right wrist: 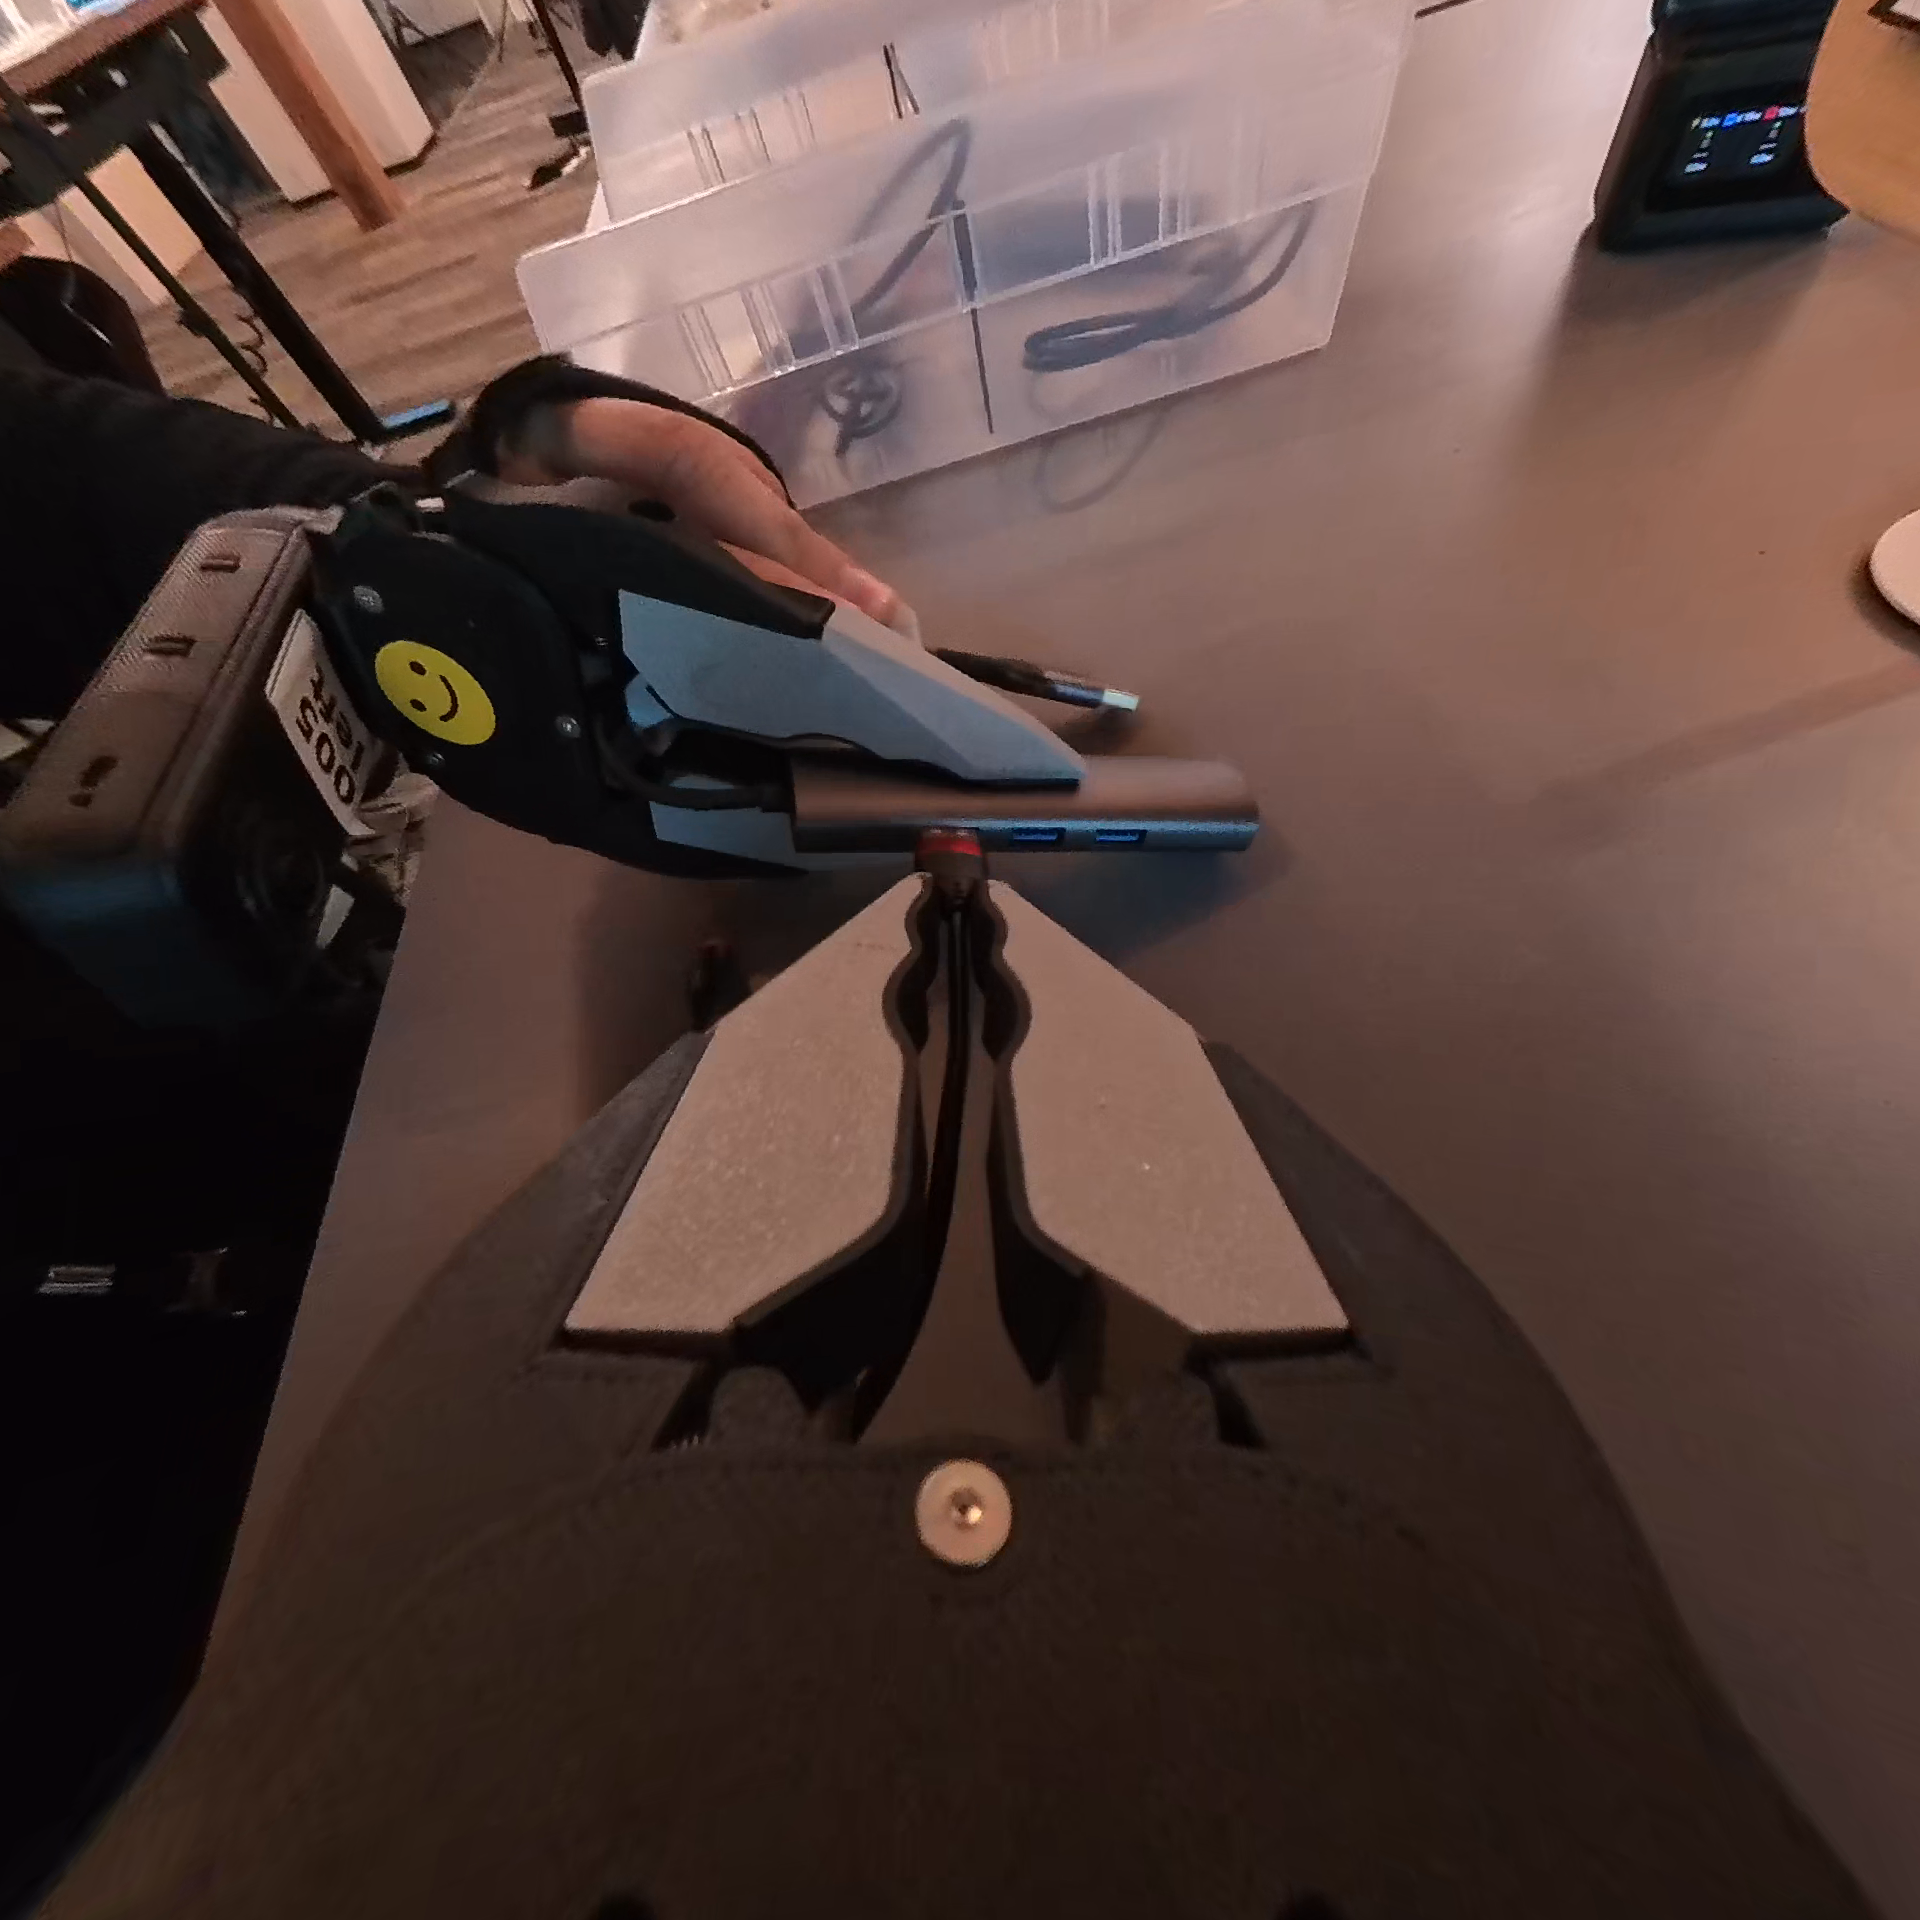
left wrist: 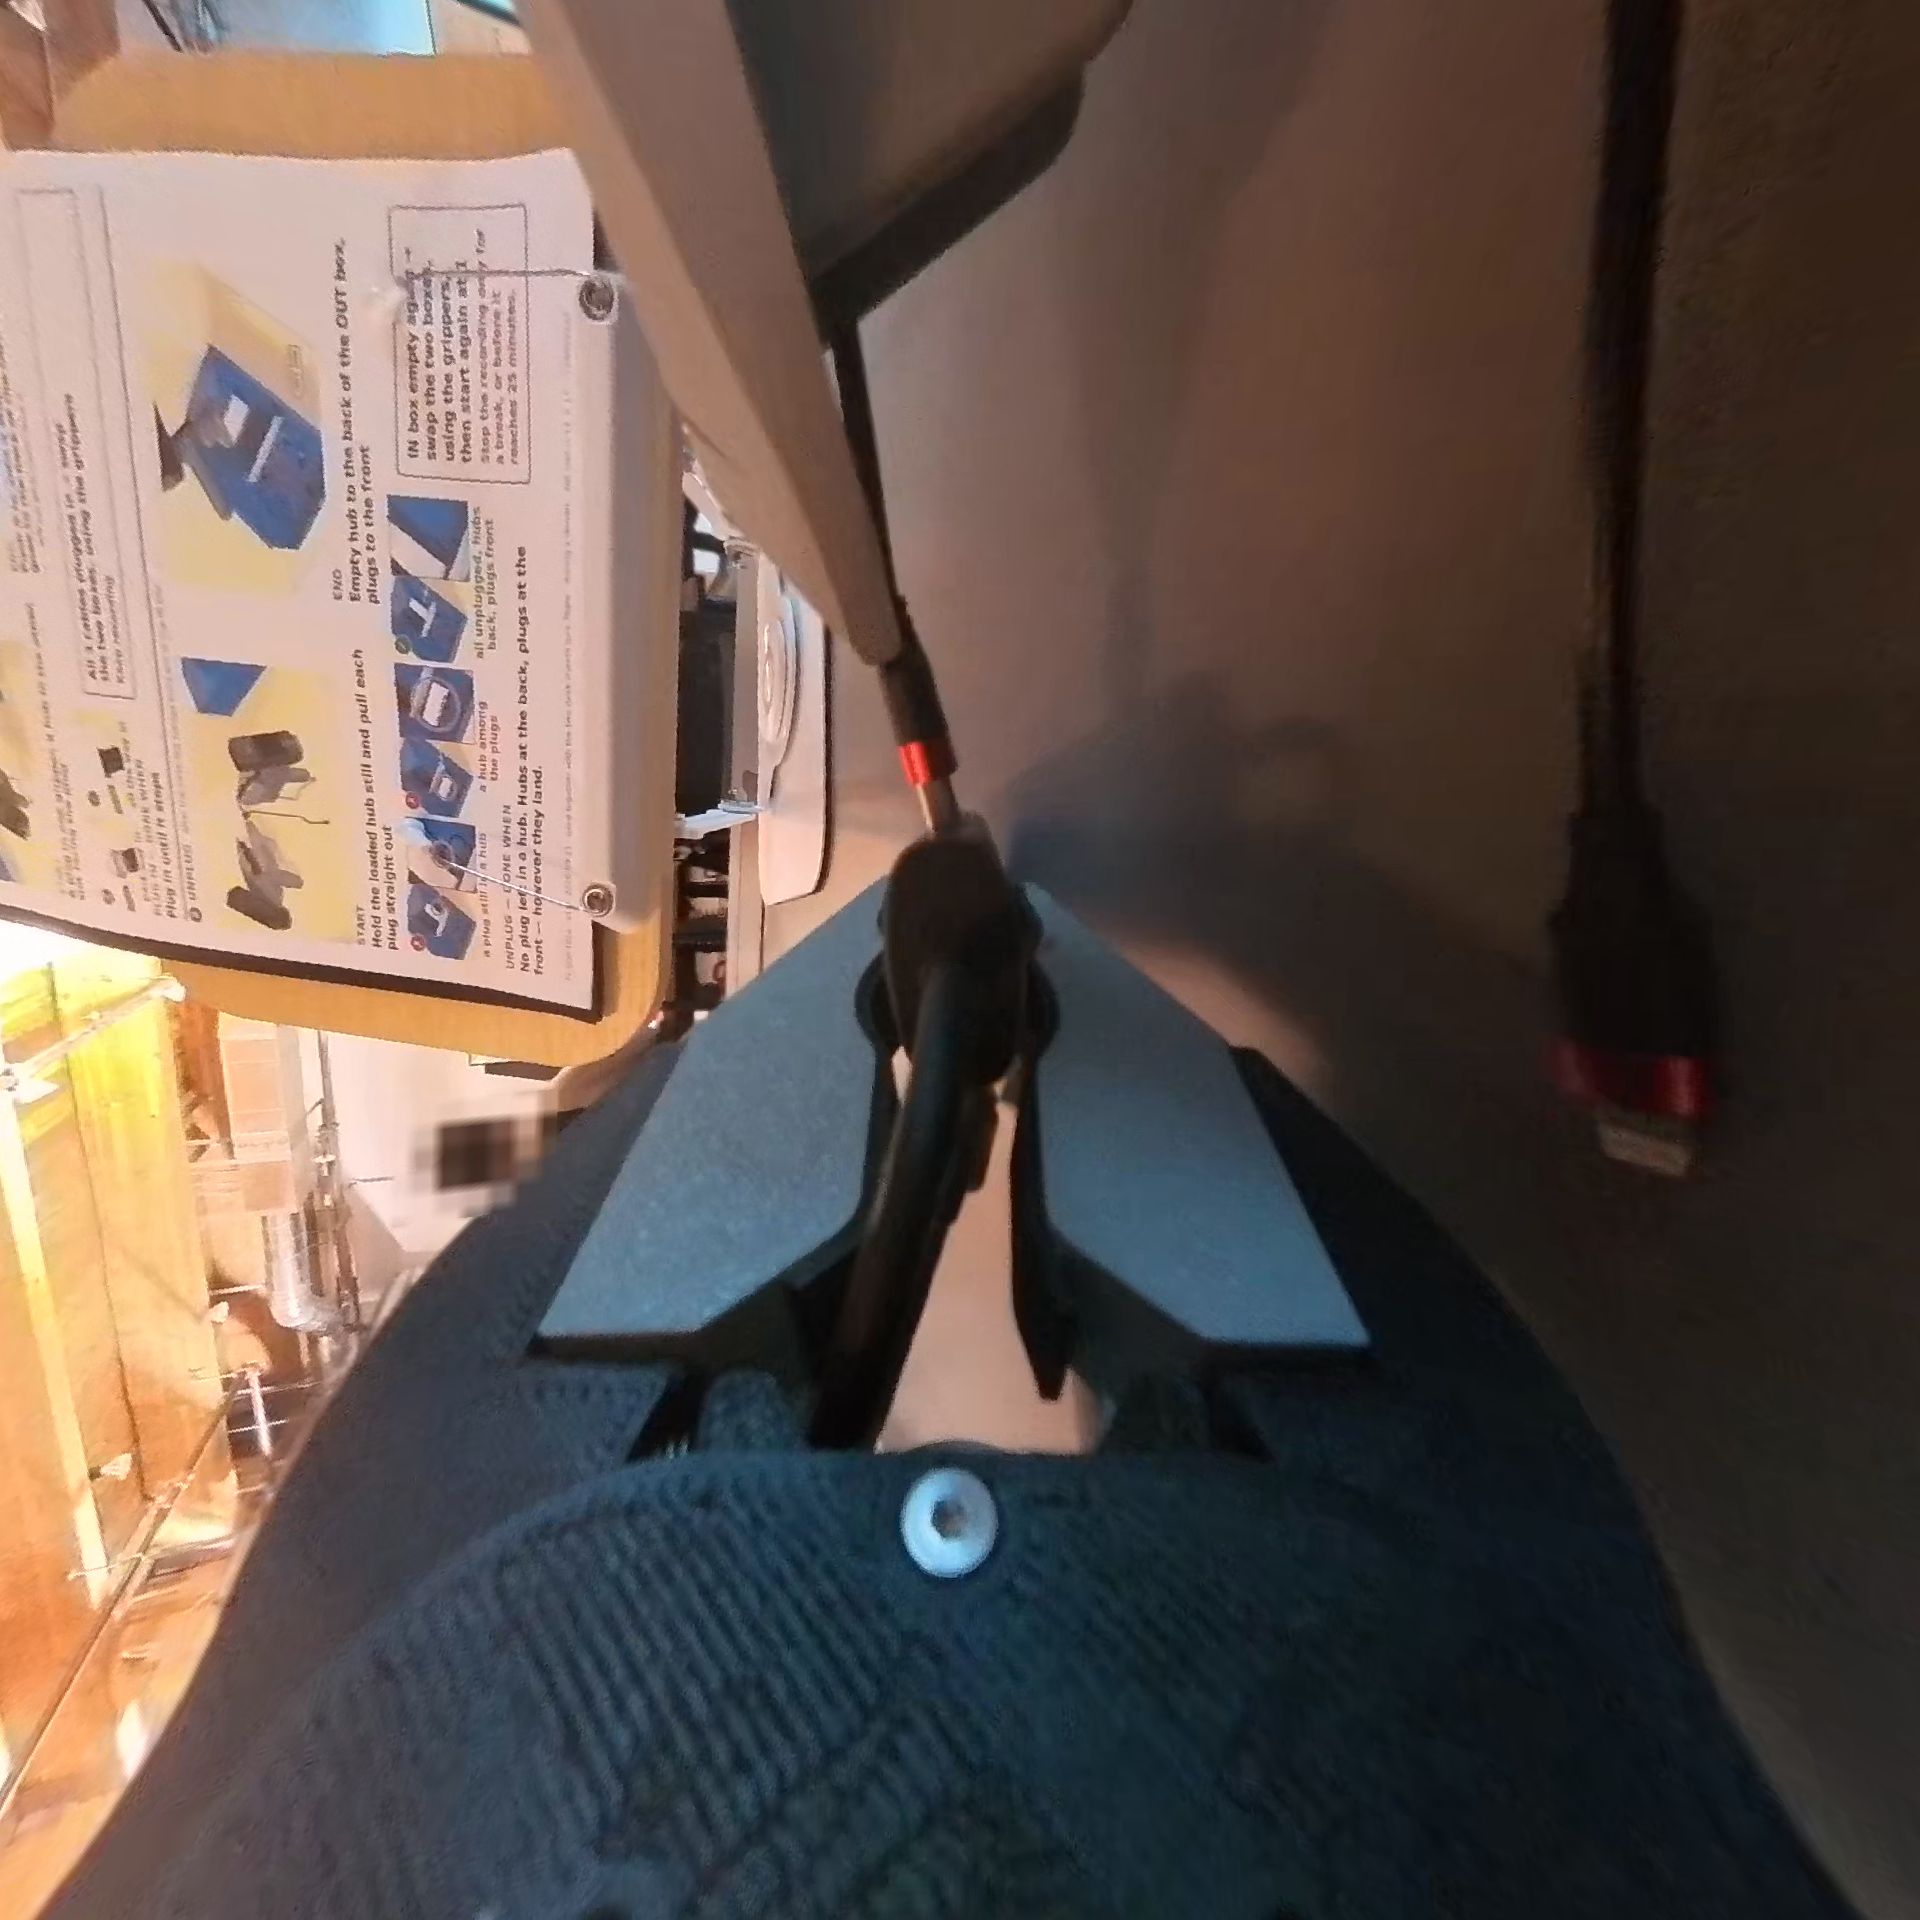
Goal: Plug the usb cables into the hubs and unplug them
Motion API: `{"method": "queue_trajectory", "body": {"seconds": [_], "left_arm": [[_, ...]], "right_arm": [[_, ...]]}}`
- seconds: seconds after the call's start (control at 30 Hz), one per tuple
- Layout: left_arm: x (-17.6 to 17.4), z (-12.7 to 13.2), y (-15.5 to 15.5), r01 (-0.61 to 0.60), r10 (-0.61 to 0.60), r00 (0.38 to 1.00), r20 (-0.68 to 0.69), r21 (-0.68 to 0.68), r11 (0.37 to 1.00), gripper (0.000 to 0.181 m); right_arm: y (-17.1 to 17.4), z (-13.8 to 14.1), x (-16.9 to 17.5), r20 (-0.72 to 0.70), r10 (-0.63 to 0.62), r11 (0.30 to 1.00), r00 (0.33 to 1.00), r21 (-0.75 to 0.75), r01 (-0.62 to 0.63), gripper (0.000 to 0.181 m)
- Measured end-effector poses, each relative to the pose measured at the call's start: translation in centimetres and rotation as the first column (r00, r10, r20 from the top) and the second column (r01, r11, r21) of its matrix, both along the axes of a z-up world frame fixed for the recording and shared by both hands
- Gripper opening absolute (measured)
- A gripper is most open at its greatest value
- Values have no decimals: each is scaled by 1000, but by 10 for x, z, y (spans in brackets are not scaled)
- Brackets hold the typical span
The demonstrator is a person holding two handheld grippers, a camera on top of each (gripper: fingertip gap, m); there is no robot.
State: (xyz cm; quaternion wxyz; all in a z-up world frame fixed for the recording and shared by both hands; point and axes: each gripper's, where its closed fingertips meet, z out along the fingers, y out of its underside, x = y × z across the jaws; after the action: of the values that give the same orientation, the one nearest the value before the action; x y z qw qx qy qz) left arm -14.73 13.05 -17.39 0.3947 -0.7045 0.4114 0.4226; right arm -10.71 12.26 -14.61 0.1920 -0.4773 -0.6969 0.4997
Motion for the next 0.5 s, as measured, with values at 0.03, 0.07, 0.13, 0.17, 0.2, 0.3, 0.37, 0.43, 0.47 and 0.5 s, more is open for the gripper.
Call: {"method": "queue_trajectory", "body": {"seconds": [0.03, 0.07, 0.13, 0.17, 0.2, 0.3, 0.37, 0.43, 0.47, 0.5], "left_arm": [[0, 0, 0, -1, 1, 1000, 6, 0, 1000, 15], [-1, 0, 0, -3, 3, 1000, 1, -1, 1000, 15], [-2, -1, 0, -7, 7, 1000, -6, -4, 1000, 14], [-2, -1, 0, -10, 10, 1000, -9, -4, 1000, 14], [-2, -1, 0, -12, 12, 1000, -7, -5, 1000, 14], [-3, -1, 0, -23, 23, 1000, 8, -7, 1000, 14], [-3, -1, -1, -29, 29, 1000, 3, -10, 1000, 14], [-5, -1, -1, -37, 37, 999, -1, -12, 999, 14], [-5, -1, -1, -40, 40, 999, 1, -13, 999, 14], [-6, -1, -1, -44, 44, 999, 0, -13, 999, 14]], "right_arm": [[0, 0, 0, 0, -2, 1000, 1000, 8, 2, 2], [-1, -1, 0, 2, -3, 1000, 1000, 17, 3, 2], [-2, -3, 0, 5, -1, 1000, 1000, 30, 1, 2], [-2, -4, 0, 7, -1, 1000, 1000, 31, 0, 2], [-2, -4, -1, 6, -2, 1000, 1000, 28, 2, 2], [-2, -2, -1, -2, -5, 1000, 1000, 27, 5, 2], [-2, -3, -1, -5, -6, 999, 1000, 44, 7, 2], [-3, -3, -2, -8, -12, 998, 1000, 64, 12, 3], [-3, -4, -3, -9, -14, 997, 1000, 72, 15, 2], [-3, -5, -3, -8, -16, 997, 1000, 81, 16, 2]]}}
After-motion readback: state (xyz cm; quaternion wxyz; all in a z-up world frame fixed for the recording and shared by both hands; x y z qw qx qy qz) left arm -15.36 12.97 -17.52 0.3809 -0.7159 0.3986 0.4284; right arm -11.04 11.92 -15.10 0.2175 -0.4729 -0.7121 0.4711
